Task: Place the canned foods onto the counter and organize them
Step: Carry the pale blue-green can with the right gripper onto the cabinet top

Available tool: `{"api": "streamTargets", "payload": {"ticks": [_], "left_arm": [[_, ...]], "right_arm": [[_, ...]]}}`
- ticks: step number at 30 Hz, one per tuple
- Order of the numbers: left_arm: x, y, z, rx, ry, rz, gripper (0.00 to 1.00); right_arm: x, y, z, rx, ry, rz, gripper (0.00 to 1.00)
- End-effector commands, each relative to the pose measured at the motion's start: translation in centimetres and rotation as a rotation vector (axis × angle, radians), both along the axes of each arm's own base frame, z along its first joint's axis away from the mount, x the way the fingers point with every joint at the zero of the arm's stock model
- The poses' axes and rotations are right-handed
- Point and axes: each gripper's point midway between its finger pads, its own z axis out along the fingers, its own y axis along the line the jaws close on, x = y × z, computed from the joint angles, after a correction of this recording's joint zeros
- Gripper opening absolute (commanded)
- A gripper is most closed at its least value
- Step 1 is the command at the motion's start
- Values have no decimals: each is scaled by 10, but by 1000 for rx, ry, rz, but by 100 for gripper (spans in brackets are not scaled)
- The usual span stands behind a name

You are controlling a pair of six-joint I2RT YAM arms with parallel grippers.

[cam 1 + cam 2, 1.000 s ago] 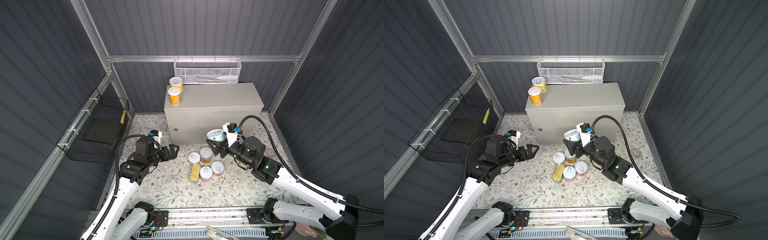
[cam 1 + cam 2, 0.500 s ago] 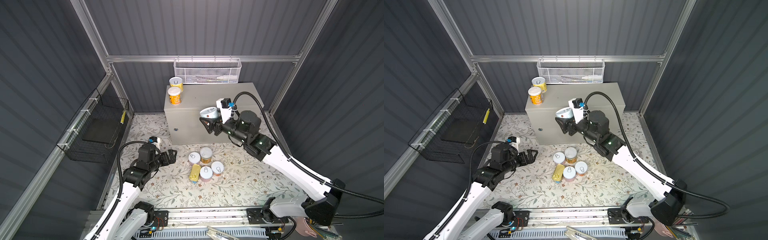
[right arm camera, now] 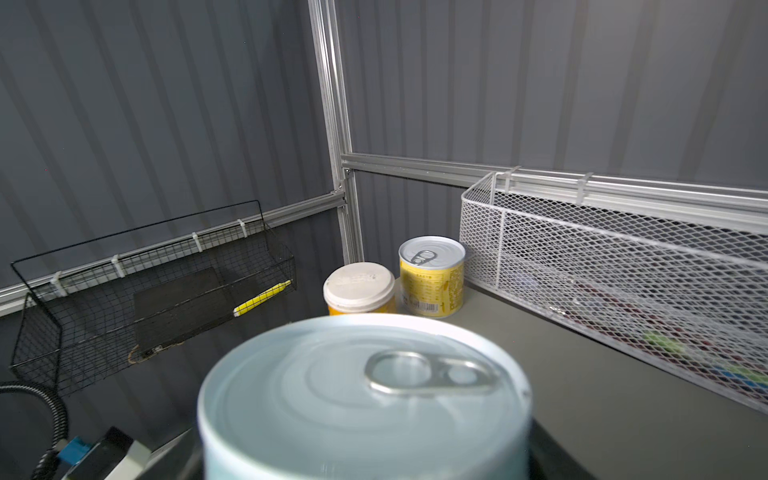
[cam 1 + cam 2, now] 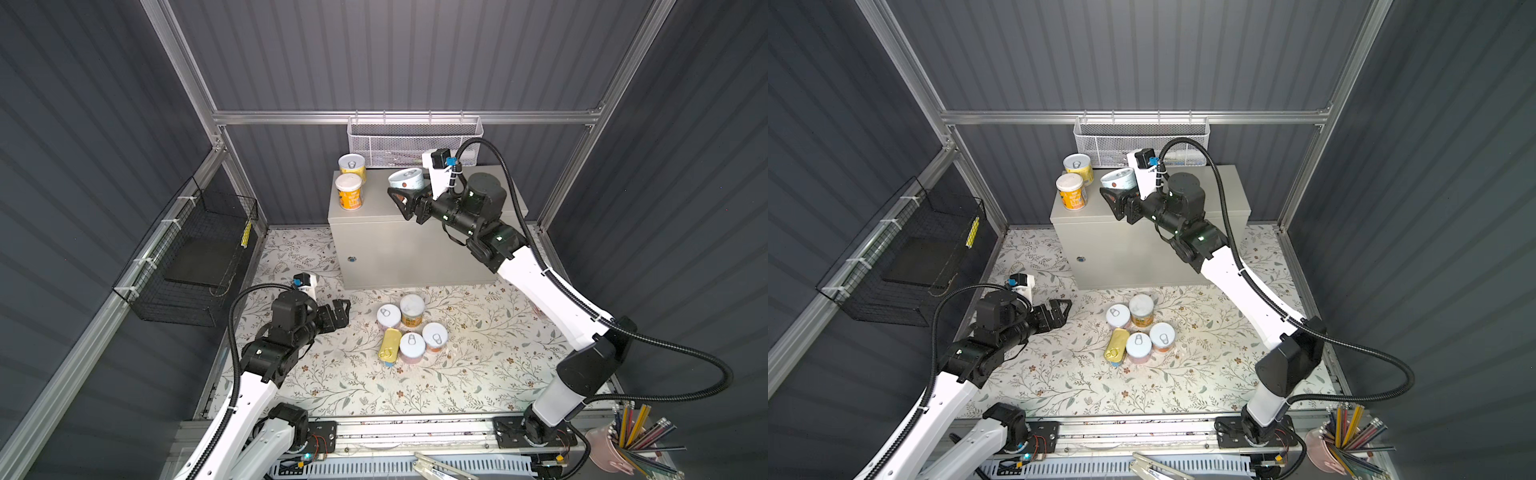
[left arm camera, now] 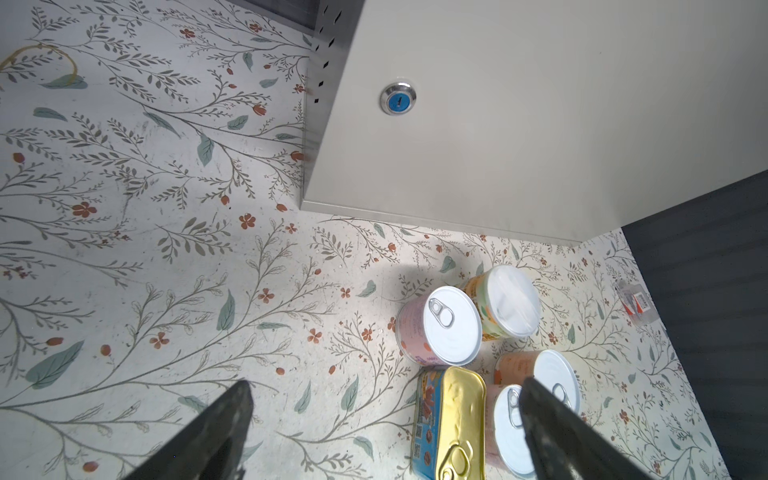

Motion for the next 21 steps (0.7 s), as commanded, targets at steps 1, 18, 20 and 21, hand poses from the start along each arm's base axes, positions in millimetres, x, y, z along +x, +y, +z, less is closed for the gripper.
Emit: {"api": "streamTargets", "payload": {"ticks": [1, 18, 20, 21], "left_arm": [[-4, 5, 7, 14, -7, 6, 100], [-17, 10, -1, 26, 44, 12, 100], [-18, 10, -1, 22, 49, 16, 100], [-19, 10, -1, 22, 49, 17, 100]], "right_arm": [[6, -3, 41, 85, -120, 10, 66], [88, 26, 22, 134, -131, 20, 66], [98, 25, 16, 132, -123, 3, 66], [102, 23, 14, 132, -121, -3, 67]]}}
